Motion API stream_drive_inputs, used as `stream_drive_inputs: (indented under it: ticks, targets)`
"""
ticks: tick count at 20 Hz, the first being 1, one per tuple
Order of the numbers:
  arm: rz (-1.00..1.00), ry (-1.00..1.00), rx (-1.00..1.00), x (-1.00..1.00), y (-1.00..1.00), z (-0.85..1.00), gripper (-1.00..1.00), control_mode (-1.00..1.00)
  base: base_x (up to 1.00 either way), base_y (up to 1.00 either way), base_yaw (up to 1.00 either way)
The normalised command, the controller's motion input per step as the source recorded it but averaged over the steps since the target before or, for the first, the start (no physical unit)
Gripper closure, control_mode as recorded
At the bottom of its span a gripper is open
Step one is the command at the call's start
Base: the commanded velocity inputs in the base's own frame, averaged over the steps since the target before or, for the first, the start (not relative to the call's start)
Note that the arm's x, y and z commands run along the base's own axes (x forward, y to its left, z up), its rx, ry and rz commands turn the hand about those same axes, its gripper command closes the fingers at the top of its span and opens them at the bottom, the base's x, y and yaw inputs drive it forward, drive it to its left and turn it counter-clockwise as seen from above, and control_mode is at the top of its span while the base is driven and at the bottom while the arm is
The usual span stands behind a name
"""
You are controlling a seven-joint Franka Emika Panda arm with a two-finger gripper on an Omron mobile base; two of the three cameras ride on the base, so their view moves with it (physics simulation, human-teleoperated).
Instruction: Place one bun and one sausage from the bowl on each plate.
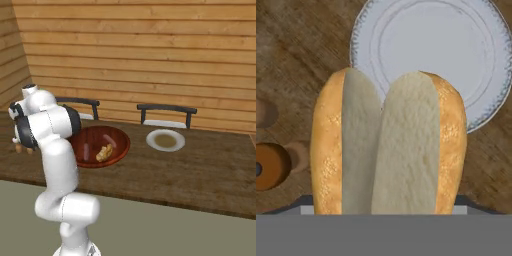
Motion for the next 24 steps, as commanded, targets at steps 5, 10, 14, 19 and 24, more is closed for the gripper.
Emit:
stream_drive_inputs:
  ticks: [5, 10, 14, 19, 24]
  targets:
    - [0.17, 0.08, -0.01, 0.59, 0.48, 0.00, 1.00, -1.00, 0.00, 0.00, 0.00]
    - [0.11, 0.16, -0.04, 0.43, 0.12, -0.11, 1.00, -1.00, 0.00, 0.00, 0.00]
    - [0.00, 0.05, 0.00, -0.24, -0.03, -0.51, 1.00, -1.00, 0.00, 0.00, 0.00]
    - [0.00, -0.02, 0.00, -0.13, 0.02, -0.38, 1.00, -1.00, 0.00, 0.00, 0.00]
    - [0.00, -0.01, 0.00, 0.45, 0.22, -0.09, 1.00, -1.00, 0.00, 0.00, 0.00]
